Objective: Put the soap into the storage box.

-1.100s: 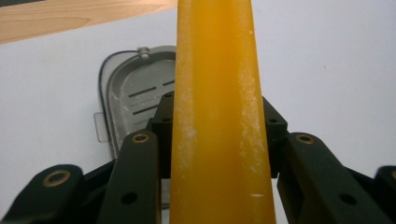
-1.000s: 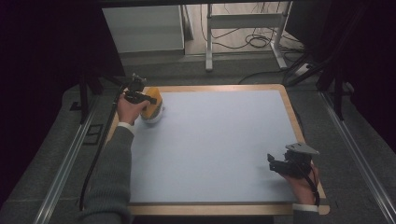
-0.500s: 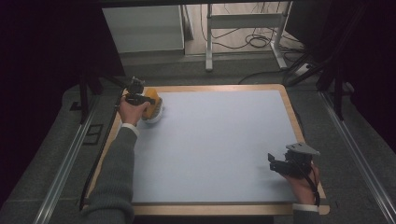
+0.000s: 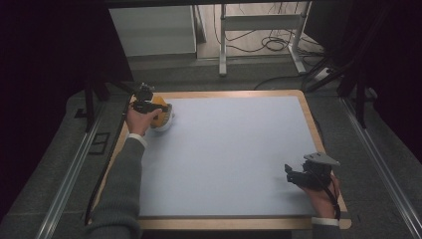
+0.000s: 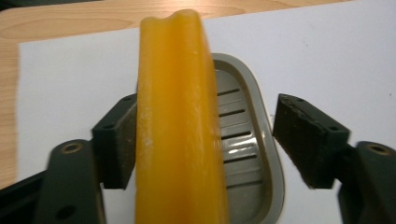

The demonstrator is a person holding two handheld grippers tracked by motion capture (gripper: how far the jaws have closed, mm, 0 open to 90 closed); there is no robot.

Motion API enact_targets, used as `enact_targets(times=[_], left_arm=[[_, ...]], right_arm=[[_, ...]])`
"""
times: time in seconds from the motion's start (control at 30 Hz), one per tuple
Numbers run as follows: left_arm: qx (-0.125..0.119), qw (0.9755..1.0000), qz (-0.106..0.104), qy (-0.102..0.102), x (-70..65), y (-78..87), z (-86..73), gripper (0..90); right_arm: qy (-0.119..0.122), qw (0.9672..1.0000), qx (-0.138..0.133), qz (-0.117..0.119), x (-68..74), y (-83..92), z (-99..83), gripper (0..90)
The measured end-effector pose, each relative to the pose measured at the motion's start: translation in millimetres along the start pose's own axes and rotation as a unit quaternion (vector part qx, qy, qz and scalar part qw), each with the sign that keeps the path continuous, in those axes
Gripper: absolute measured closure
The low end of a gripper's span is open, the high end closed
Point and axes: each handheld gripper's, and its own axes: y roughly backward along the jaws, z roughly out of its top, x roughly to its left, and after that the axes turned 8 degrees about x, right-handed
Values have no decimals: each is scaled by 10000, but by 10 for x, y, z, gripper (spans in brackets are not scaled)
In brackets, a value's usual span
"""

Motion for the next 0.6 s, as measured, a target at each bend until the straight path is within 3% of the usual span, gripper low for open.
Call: enact_targets(times=[0.2, 0.23, 0.33, 0.6], left_arm=[[-266, 9995, -36, -157, 33, 211, -92, 203], [-345, 9991, -153, -185, 34, 265, -126, 208], [-500, 9982, -177, -276, 28, 379, -209, 205], [-792, 9939, -617, -445, -79, 595, -526, 205]], right_arm=[[28, 10000, 13, 0, 17, -4, 7, 87], [34, 10000, 11, 1, 19, -4, 9, 87], [49, 10000, 2, 6, 27, -6, 12, 87], [34, 10000, -15, 4, 23, 7, 16, 87]])
